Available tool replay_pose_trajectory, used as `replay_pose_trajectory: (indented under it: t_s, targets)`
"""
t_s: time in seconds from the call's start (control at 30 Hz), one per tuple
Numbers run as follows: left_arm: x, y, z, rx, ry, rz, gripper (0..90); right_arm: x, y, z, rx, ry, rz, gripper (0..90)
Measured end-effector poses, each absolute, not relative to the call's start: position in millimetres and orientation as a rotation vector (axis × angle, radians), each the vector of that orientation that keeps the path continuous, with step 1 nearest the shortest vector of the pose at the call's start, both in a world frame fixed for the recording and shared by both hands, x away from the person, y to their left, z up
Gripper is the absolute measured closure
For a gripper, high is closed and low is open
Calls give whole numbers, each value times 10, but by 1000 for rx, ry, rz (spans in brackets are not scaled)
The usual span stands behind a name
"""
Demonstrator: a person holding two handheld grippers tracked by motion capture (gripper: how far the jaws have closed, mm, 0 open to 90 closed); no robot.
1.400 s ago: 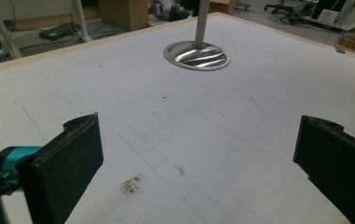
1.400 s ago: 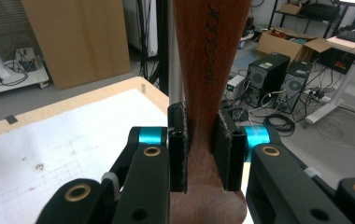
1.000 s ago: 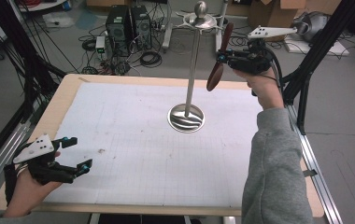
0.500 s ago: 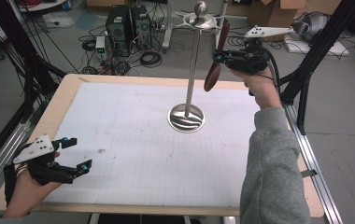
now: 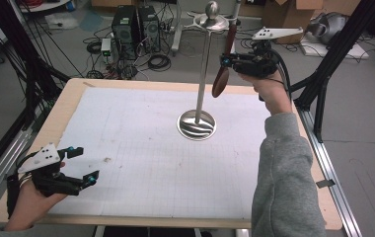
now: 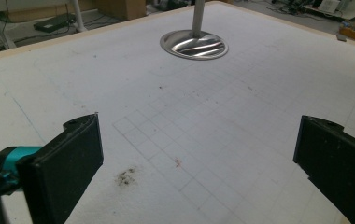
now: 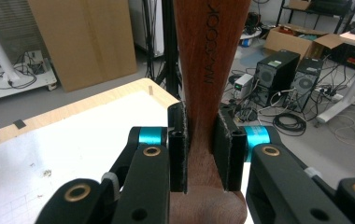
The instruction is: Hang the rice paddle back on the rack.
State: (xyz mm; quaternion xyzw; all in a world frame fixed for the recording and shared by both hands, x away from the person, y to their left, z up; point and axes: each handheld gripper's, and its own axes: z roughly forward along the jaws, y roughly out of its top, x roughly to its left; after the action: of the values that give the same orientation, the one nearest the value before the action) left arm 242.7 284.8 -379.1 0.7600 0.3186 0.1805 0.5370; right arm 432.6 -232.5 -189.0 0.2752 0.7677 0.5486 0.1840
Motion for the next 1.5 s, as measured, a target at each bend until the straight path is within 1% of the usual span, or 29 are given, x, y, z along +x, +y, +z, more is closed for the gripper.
replay_pose_trajectory:
  t_s: [0.8,1.0,1.23,1.4,1.5]
  targets:
    - [2434,2795,-3845,1829,758,423,19,4359,-2254,-1906,773,2177,1547,773]
    - [2437,2796,-3850,1830,761,423,19,4353,-2239,-1916,773,2174,1552,760]
    - [2438,2803,-3849,1828,762,424,19,4333,-2249,-1955,768,2129,1551,578]
    - [2443,2804,-3850,1828,765,422,19,4300,-2258,-1965,751,2127,1543,486]
    - [2457,2796,-3849,1828,761,422,19,4283,-2270,-1987,764,2127,1550,417]
